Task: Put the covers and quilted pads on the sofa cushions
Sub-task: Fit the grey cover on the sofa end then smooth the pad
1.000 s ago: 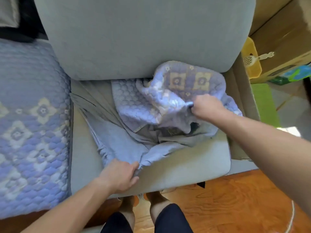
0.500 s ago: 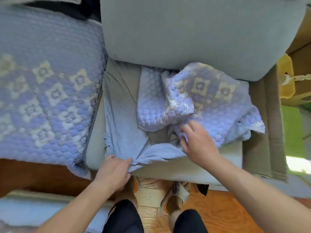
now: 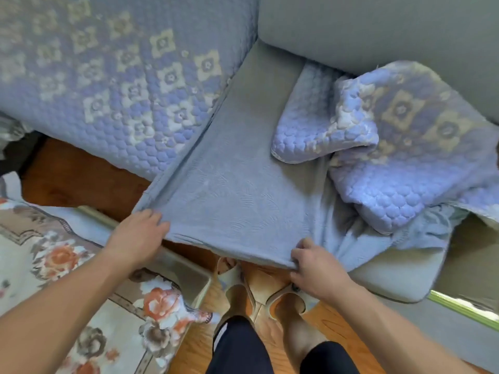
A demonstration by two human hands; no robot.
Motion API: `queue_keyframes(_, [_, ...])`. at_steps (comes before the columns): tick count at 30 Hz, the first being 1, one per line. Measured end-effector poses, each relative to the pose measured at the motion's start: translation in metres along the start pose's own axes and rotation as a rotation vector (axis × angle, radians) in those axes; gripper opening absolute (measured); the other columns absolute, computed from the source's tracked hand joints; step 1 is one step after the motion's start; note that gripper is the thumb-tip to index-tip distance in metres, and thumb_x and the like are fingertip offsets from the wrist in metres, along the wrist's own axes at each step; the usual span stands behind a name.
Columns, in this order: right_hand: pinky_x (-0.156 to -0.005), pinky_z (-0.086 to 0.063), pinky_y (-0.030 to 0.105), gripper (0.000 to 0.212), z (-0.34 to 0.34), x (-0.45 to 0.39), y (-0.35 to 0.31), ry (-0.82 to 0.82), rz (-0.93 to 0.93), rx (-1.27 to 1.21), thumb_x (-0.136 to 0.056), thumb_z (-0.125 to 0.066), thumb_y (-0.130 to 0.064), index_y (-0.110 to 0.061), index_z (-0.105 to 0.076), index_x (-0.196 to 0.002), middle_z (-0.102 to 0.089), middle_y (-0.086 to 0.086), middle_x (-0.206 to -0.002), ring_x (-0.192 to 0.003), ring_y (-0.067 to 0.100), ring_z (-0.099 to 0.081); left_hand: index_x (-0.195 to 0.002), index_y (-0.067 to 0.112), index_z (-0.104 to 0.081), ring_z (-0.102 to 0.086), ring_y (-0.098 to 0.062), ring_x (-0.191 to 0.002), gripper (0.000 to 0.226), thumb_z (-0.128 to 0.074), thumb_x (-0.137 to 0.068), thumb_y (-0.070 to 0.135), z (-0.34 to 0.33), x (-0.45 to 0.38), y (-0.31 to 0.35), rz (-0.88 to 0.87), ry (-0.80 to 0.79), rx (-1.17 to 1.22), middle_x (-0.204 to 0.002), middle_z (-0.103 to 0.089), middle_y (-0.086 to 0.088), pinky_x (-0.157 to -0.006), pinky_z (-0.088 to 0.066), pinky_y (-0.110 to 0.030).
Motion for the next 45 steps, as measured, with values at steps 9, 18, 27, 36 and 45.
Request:
queue_keyframes(9, [-0.066, -0.054, 0.028, 0.049, -0.133, 0.036, -0.03, -0.191, -0.022, 0.156, -0.045, -0.071, -0.031, -0.026, -0.062, -0.094, -0.059, -0.005, -0.09, -0.076, 0.021, -0.065, -0.157, 0.017, -0.022, -0.033, -0.03, -0.139, 0.07, -0.045, -0.093, 0.03, -0.085, -0.005, 0.03, -0.033, -0.298, 0.131, -0.156, -0.031, -0.011, -0.115, -0.027, -0.038])
queue_keyframes(18, [-0.109, -0.036, 0.034, 0.055, -0.048, -0.07, -0.063, -0.348, -0.148, 0.071, -0.092, -0.055, -0.028, -0.021, -0.042, -0.145, -0.048, 0.008, -0.144, -0.133, 0.029, -0.044, -0.16, 0.022, -0.001, -0.04, -0.032, -0.138, 0.069, -0.032, -0.101, 0.042, -0.08, -0.041, -0.003, 0.533, -0.123, 0.956, -0.162, -0.015, -0.005, -0.103, -0.039, -0.046])
queue_keyframes(27, [-0.11, -0.033, 0.035, 0.053, 0.067, -0.163, -0.161, -0.061, 0.13, 0.262, -0.1, -0.05, -0.027, -0.023, -0.038, -0.151, -0.036, 0.005, -0.155, -0.138, 0.029, -0.038, -0.154, 0.028, 0.026, -0.05, -0.029, -0.13, 0.095, -0.048, -0.096, 0.034, -0.088, -0.06, 0.026, 0.516, -0.134, 0.992, -0.16, -0.015, -0.005, -0.093, -0.047, -0.04])
queue_keyframes(36, [-0.119, -0.021, 0.045, 0.054, 0.063, -0.299, -0.217, -0.007, 0.488, 0.748, -0.101, -0.035, -0.051, -0.028, -0.036, -0.15, -0.031, 0.005, -0.156, -0.145, 0.029, -0.023, -0.155, 0.045, 0.013, -0.043, -0.033, -0.137, 0.083, -0.038, -0.096, 0.018, -0.136, -0.134, 0.01, 0.641, -0.205, 1.211, -0.163, -0.021, 0.0, -0.103, -0.043, -0.042])
queue_keyframes(45, [-0.114, -0.026, 0.042, 0.059, 0.078, -0.368, -0.218, -0.061, 0.343, 0.825, -0.1, -0.015, -0.05, -0.024, -0.065, -0.116, -0.063, 0.004, -0.129, -0.128, 0.028, -0.048, -0.144, 0.008, -0.044, -0.051, -0.03, -0.128, 0.04, -0.044, -0.104, 0.017, -0.181, -0.204, -0.005, 0.632, -0.315, 1.508, -0.142, -0.051, -0.017, -0.105, -0.036, -0.03])
Point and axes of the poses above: each hand's wrist, its own x-axis away from the middle knuckle, its own z-axis out of the back of the hand, y = z × x, the point moved 5 cm from there along -x, towards the middle knuckle
